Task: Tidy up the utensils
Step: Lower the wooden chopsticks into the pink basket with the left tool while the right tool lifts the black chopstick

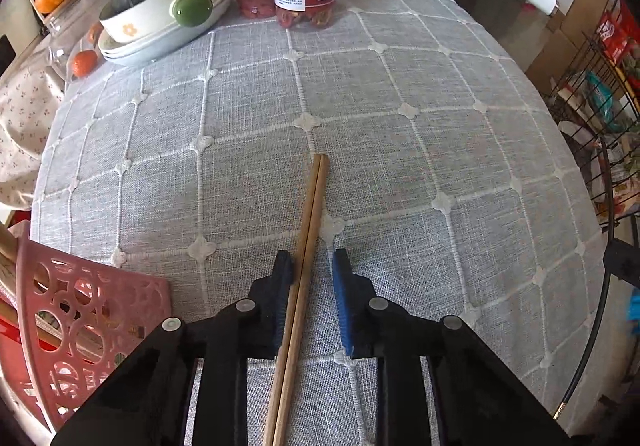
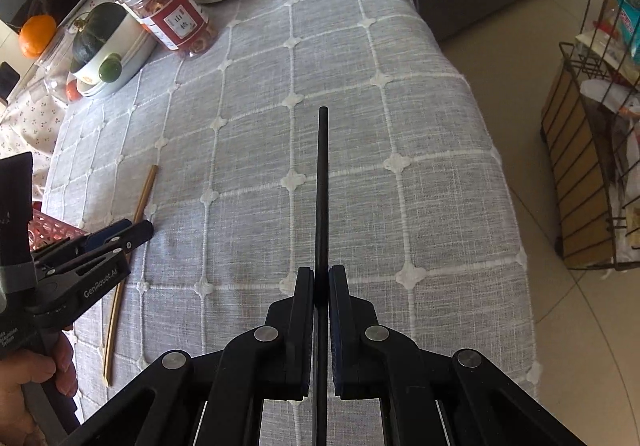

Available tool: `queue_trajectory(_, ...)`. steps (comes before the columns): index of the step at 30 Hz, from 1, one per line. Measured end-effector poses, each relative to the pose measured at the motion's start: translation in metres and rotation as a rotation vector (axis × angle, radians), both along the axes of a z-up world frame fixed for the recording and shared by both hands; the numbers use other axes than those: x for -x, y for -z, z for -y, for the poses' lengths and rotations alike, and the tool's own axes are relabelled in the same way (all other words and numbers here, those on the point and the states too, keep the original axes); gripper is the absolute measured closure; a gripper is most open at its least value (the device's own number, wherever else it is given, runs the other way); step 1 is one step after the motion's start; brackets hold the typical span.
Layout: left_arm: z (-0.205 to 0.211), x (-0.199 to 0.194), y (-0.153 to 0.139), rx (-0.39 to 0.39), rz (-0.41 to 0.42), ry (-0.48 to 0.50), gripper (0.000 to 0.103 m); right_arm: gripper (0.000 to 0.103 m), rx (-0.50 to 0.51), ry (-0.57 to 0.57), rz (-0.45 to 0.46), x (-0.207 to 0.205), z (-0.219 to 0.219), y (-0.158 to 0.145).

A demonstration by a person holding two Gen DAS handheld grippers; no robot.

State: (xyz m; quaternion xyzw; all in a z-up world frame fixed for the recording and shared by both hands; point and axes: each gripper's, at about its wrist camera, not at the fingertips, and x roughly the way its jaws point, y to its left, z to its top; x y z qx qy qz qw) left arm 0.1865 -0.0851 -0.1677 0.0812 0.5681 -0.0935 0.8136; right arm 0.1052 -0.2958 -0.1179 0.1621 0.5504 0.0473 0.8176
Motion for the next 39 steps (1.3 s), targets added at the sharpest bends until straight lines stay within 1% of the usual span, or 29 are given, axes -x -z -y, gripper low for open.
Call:
queue_trajectory(1, 0.002, 0.003, -0.001, -0.011, 0.001, 0.009, 0.092, 0.098, 0.0, -0.002, 0.003, 0.0, -0.002, -0.001)
queue_trajectory(3, 0.005, 0.01, -0.003, -0.041, 0.003, 0.021, 0.094, 0.098, 0.004, -0.007, 0.015, 0.001, -0.006, -0.004)
queue_trajectory(6, 0.003, 0.028, -0.015, 0.004, 0.021, 0.037, 0.094, 0.098, 0.008, -0.014, 0.042, 0.004, -0.013, -0.011)
queue_trajectory(10, -0.006, 0.054, -0.044, 0.037, 0.102, 0.078, 0.094, 0.098, 0.036, -0.031, 0.103, 0.013, -0.026, -0.027)
queue_trajectory(13, -0.018, 0.075, -0.073, 0.08, 0.185, 0.104, 0.094, 0.098, 0.049, -0.039, 0.146, 0.02, -0.037, -0.038)
queue_trajectory(16, -0.034, 0.098, -0.101, 0.104, 0.3, 0.106, 0.094, 0.098, 0.078, -0.058, 0.195, 0.026, -0.049, -0.05)
queue_trajectory(18, -0.047, 0.113, -0.117, 0.145, 0.361, 0.096, 0.094, 0.098, 0.098, -0.079, 0.234, 0.029, -0.059, -0.059)
queue_trajectory(21, -0.065, 0.124, -0.141, 0.219, 0.428, 0.075, 0.094, 0.098, 0.113, -0.107, 0.289, 0.034, -0.072, -0.073)
queue_trajectory(24, -0.084, 0.139, -0.169, 0.274, 0.531, 0.064, 0.094, 0.098, 0.116, -0.116, 0.349, 0.04, -0.083, -0.088)
queue_trajectory(27, -0.108, 0.148, -0.193, 0.31, 0.654, 0.017, 0.094, 0.098, 0.13, -0.126, 0.403, 0.042, -0.095, -0.103)
queue_trajectory(29, -0.126, 0.153, -0.207, 0.345, 0.735, -0.03, 0.094, 0.098, 0.116, -0.134, 0.433, 0.042, -0.1, -0.114)
queue_trajectory(32, -0.149, 0.152, -0.221, 0.387, 0.837, -0.108, 0.094, 0.098, 0.099, -0.134, 0.482, 0.043, -0.109, -0.13)
queue_trajectory(34, -0.157, 0.147, -0.226, 0.398, 0.893, -0.143, 0.094, 0.098, 0.086, -0.139, 0.513, 0.045, -0.116, -0.139)
queue_trajectory(36, -0.16, 0.14, -0.227, 0.39, 0.944, -0.164, 0.094, 0.098, 0.076, -0.146, 0.54, 0.046, -0.123, -0.146)
queue_trajectory(39, -0.16, 0.132, -0.221, 0.349, 0.996, -0.179, 0.094, 0.098, 0.065, -0.156, 0.572, 0.047, -0.13, -0.151)
